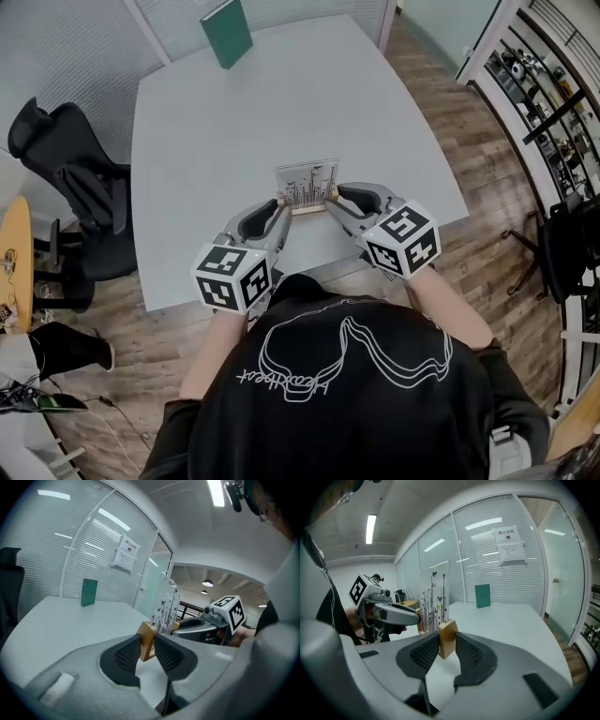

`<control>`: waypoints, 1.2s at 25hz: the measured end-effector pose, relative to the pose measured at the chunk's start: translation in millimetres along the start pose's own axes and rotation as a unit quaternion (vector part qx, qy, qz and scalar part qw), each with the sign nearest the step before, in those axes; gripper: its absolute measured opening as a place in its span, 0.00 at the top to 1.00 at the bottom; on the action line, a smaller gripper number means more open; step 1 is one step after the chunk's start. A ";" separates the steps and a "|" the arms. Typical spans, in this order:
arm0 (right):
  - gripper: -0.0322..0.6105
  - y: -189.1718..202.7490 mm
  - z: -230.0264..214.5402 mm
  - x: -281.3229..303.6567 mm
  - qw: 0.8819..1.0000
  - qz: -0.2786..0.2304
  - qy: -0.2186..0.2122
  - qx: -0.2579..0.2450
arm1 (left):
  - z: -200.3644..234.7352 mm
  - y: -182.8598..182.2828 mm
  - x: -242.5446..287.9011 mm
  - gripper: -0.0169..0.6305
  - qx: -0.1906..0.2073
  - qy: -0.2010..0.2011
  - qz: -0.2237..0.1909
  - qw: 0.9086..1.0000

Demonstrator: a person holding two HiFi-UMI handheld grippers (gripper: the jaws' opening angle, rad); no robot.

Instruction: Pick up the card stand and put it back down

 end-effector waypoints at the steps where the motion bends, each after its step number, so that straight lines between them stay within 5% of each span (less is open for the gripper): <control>1: 0.77 -0.8 1.0 0.5 1.000 -0.001 0.002 0.000 | 1.2 -0.2 -0.8 0.82 0.001 0.003 0.000 1.000; 30: 0.78 -12.5 -30.7 8.0 1.000 -0.008 0.007 -0.009 | 10.3 -15.3 31.5 0.82 0.024 0.005 0.002 1.000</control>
Point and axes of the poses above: the fingertips, and each gripper's own axes: x forward along the fingers, z to its left, y out of its underside, the point moved 8 cm from there along -x, backward along the fingers, and after that the axes turned 7 degrees about x, right-handed, at the moved point
